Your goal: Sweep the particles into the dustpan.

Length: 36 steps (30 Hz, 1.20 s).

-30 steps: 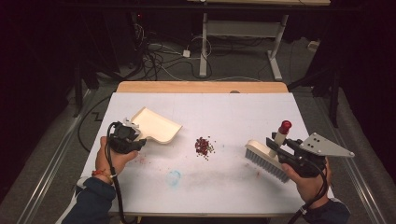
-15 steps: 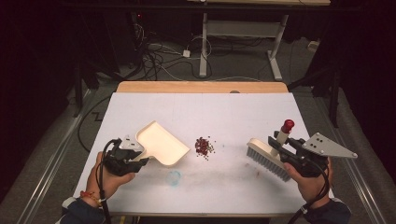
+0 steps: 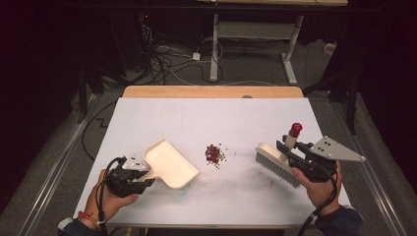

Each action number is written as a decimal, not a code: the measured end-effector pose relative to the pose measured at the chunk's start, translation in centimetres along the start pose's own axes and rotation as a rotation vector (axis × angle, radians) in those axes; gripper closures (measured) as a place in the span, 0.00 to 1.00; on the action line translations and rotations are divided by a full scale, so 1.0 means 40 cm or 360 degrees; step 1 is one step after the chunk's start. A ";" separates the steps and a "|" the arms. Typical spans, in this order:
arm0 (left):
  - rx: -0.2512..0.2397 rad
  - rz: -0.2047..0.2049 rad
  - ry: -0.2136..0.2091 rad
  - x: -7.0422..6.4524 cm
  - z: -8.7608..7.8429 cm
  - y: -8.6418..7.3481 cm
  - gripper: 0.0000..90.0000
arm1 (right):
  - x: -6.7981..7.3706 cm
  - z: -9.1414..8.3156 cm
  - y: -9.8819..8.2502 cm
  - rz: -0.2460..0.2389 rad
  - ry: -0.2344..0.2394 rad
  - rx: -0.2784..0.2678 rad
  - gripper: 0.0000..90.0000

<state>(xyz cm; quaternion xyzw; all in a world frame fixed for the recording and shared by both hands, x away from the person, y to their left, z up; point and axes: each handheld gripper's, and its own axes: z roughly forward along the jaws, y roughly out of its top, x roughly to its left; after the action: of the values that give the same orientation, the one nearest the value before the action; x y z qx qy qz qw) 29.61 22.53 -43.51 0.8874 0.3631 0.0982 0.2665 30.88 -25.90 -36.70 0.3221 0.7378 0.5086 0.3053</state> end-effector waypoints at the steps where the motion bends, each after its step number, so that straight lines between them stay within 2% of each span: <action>1: 0.0019 0.0017 -0.0011 -0.006 0.005 0.000 0.71 | -0.001 0.008 0.001 -0.0010 0.0001 -0.0005 0.78; 11: 0.0081 0.0076 -0.0065 -0.032 0.026 0.004 0.71 | -0.018 0.094 0.021 -0.0008 0.0003 0.0008 0.78; 15: 0.0107 0.0104 -0.0083 -0.046 0.041 0.012 0.71 | -0.023 0.155 0.026 0.0015 0.0042 0.0039 0.78; 16: 0.0107 0.0105 -0.0088 -0.048 0.046 0.014 0.71 | -0.023 0.155 0.026 0.0015 0.0042 0.0039 0.78; 17: 0.0113 0.0104 -0.0093 -0.050 0.050 0.016 0.71 | -0.025 0.191 0.030 -0.0006 0.0030 0.0058 0.78; 21: 0.0120 0.0113 -0.0096 -0.053 0.064 0.021 0.71 | -0.028 0.234 0.042 -0.0007 -0.0004 0.0080 0.78; 22: 0.0130 0.0118 -0.0089 -0.055 0.067 0.022 0.71 | -0.027 0.262 0.051 0.0012 -0.0022 0.0089 0.78; 26: 0.0151 0.0128 -0.0083 -0.061 0.082 0.027 0.71 | -0.025 0.308 0.067 0.0014 -0.0056 0.0073 0.78; 29: 0.0156 0.0140 -0.0074 -0.065 0.088 0.033 0.71 | -0.018 0.347 0.070 0.0052 -0.0056 0.0051 0.78; 31: 0.0161 0.0144 -0.0068 -0.066 0.092 0.035 0.71 | -0.009 0.367 0.068 0.0043 -0.0069 0.0052 0.78; 32: 0.0162 0.0144 -0.0064 -0.068 0.094 0.036 0.71 | -0.009 0.367 0.068 0.0043 -0.0069 0.0052 0.78; 34: 0.0167 0.0140 -0.0068 -0.067 0.097 0.036 0.71 | 0.007 0.394 0.056 0.0066 -0.0054 0.0068 0.78; 36: 0.0170 0.0139 -0.0069 -0.067 0.100 0.037 0.71 | 0.018 0.402 0.051 0.0062 -0.0033 0.0046 0.78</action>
<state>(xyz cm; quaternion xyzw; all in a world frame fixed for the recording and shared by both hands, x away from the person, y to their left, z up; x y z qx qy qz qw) 30.04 18.18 -46.01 0.9172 0.3231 0.0711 0.2221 43.30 -15.87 -39.63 0.3461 0.7354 0.5004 0.2983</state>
